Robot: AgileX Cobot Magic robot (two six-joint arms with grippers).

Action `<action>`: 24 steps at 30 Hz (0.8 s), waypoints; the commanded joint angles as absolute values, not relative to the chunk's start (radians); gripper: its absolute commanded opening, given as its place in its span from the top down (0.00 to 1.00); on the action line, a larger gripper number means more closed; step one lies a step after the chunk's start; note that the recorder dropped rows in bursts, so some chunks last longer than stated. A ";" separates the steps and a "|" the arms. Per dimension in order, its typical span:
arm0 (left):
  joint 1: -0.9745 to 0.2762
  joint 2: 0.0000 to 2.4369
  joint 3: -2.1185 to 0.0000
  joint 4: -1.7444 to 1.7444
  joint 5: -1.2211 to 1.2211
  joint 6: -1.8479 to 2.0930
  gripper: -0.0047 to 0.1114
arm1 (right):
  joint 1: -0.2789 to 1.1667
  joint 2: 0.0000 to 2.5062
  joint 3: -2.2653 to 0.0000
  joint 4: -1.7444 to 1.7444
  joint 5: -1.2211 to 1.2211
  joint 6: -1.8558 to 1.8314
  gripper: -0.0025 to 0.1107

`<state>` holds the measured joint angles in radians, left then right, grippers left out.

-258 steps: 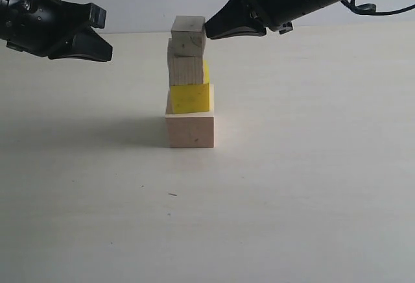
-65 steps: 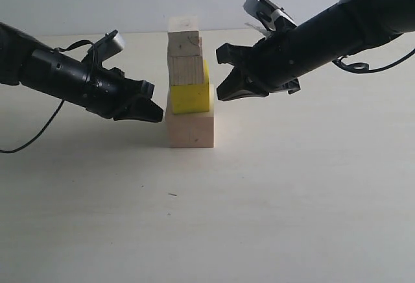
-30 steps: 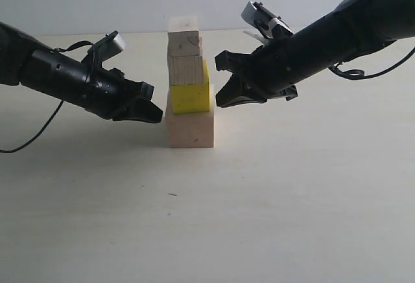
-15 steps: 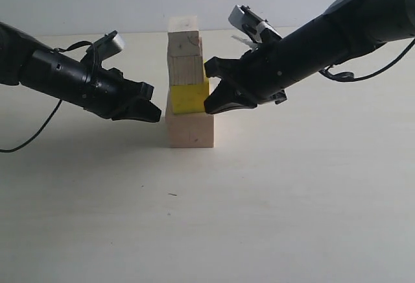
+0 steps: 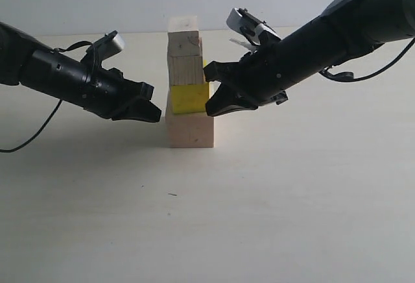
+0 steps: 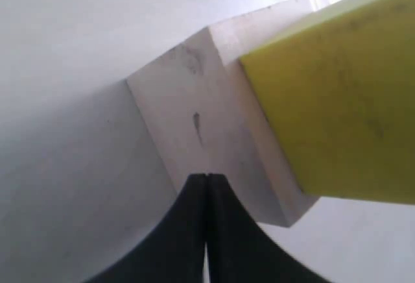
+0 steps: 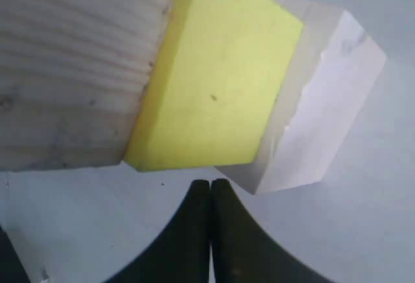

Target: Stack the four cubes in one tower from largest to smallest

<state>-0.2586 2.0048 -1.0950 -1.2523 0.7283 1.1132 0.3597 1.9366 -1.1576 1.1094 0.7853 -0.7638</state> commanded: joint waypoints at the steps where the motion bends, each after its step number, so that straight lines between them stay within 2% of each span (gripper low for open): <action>1: -0.259 2.002 -1.094 -1.258 0.732 1.114 0.96 | 0.361 1.935 -1.154 1.097 0.768 -0.757 0.98; 10: -0.259 2.002 -1.094 -1.245 0.733 1.098 0.96 | 0.361 1.935 -1.154 0.985 0.726 -0.666 0.98; 24: -0.259 2.002 -1.094 -1.236 0.733 1.092 0.96 | 0.361 1.935 -1.154 0.993 0.698 -0.661 0.98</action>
